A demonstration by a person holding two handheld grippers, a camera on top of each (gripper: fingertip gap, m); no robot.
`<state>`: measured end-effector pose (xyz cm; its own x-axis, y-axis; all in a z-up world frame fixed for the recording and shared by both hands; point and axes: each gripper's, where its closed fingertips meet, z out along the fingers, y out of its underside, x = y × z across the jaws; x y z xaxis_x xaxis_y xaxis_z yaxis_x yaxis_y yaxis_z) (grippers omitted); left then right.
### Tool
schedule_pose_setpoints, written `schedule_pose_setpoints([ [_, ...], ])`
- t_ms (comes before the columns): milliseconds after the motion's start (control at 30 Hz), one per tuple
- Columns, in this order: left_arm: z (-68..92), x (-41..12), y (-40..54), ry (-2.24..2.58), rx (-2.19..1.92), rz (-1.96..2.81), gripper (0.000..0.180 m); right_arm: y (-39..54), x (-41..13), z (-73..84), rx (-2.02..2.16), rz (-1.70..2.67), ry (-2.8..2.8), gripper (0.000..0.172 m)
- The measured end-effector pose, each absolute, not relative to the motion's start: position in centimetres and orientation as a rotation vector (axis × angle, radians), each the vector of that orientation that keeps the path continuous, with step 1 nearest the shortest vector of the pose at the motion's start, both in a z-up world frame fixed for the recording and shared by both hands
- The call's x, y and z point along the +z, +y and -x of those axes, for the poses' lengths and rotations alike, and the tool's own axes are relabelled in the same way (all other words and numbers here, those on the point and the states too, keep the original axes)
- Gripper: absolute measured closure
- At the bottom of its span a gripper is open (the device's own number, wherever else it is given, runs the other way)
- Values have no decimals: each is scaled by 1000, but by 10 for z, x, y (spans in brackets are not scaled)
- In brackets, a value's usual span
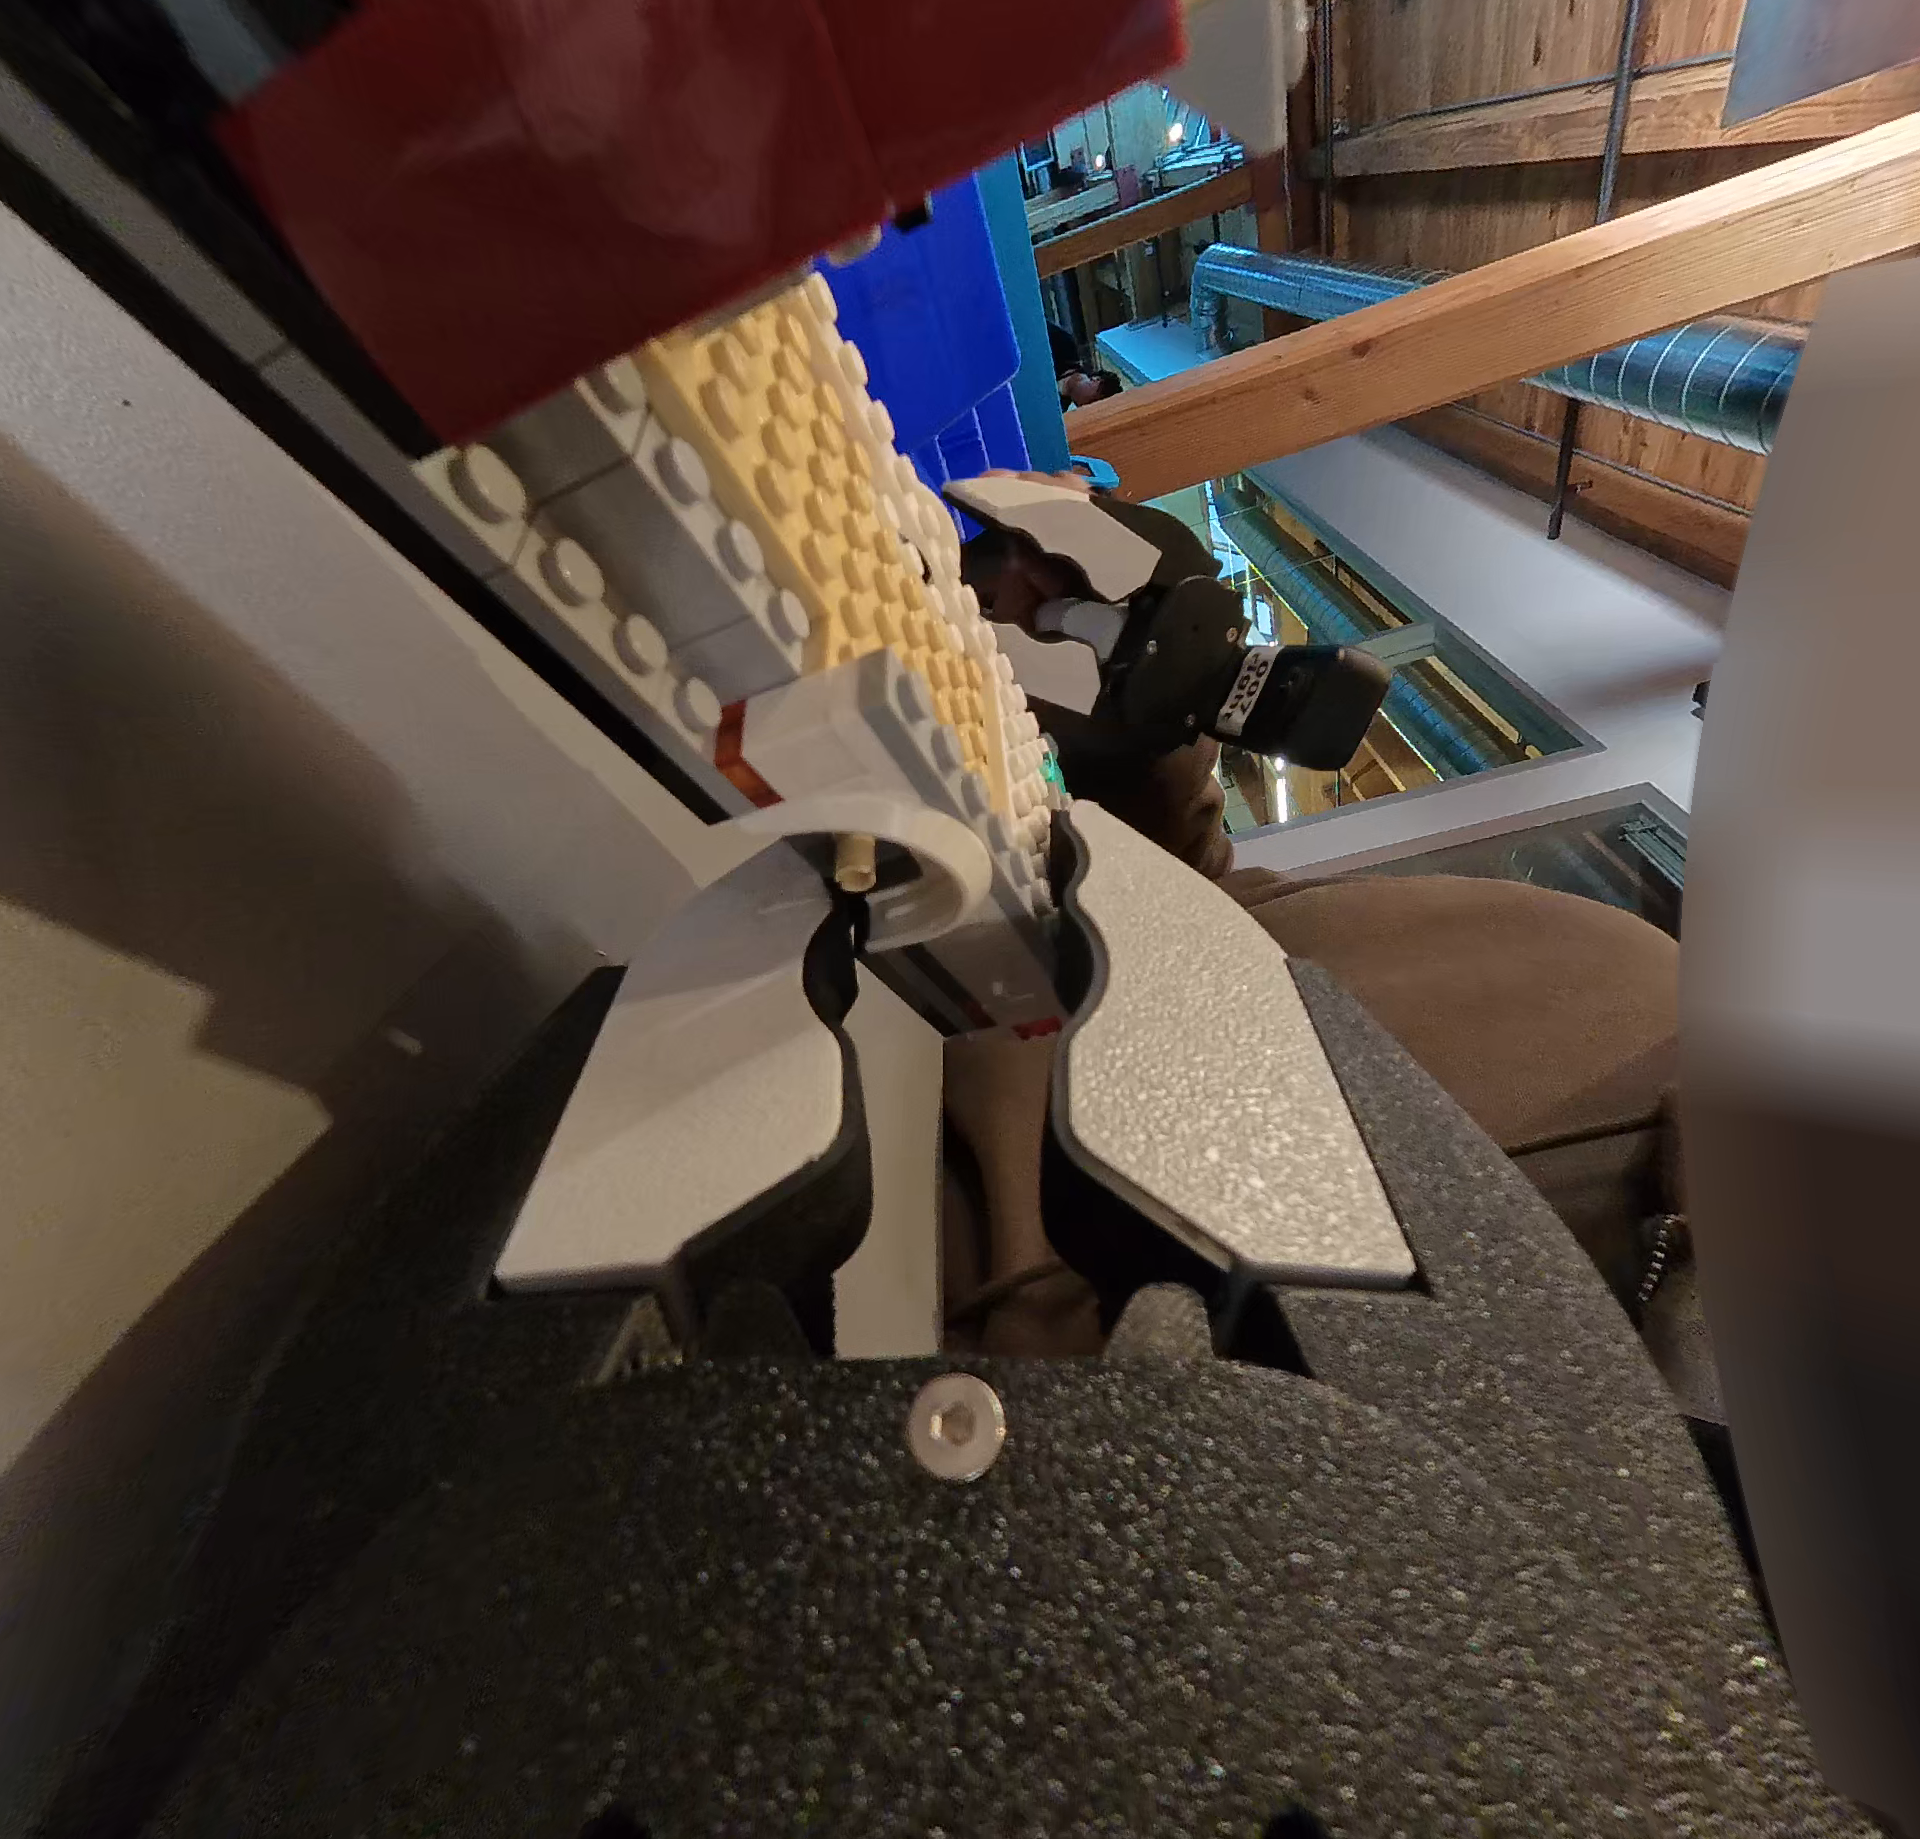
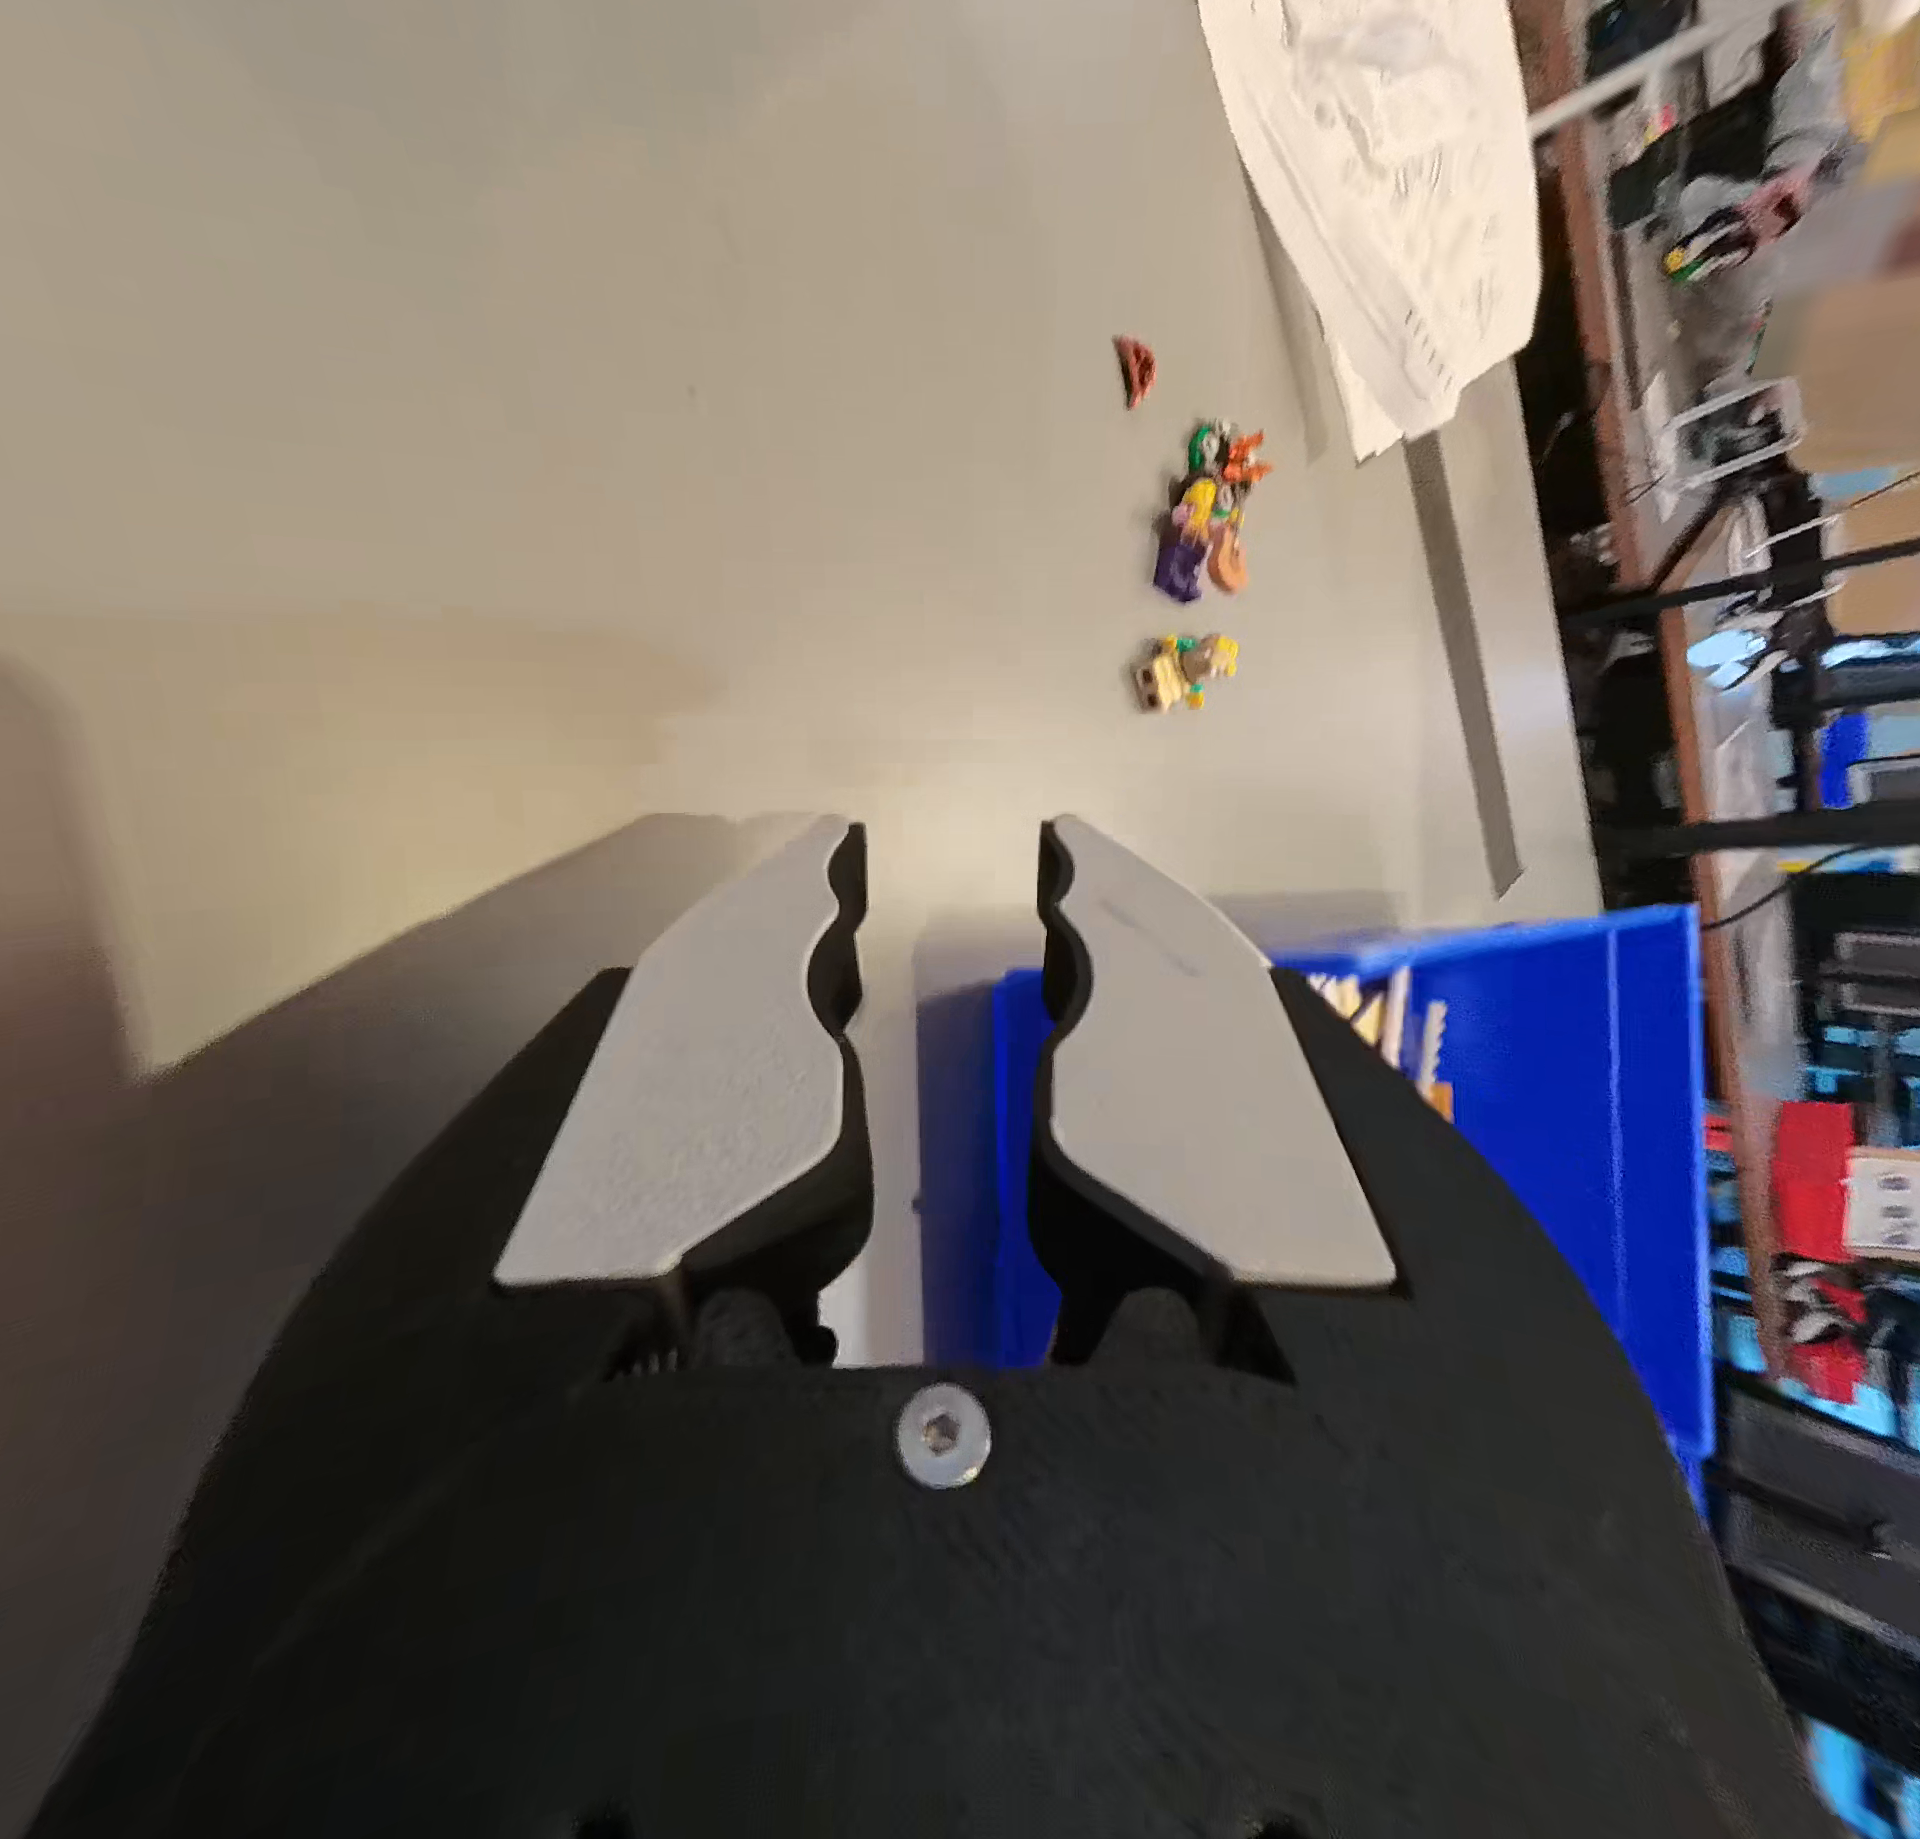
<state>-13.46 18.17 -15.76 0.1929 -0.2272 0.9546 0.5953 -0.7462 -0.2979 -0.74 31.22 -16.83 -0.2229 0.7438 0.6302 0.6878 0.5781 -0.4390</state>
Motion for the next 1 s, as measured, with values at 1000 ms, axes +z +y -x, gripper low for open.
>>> schedule_pose_setpoints([
  [1000,135,-158,182,-346,-1626,1825,145,306,-218,-41,441,1589,-2046,154],
])
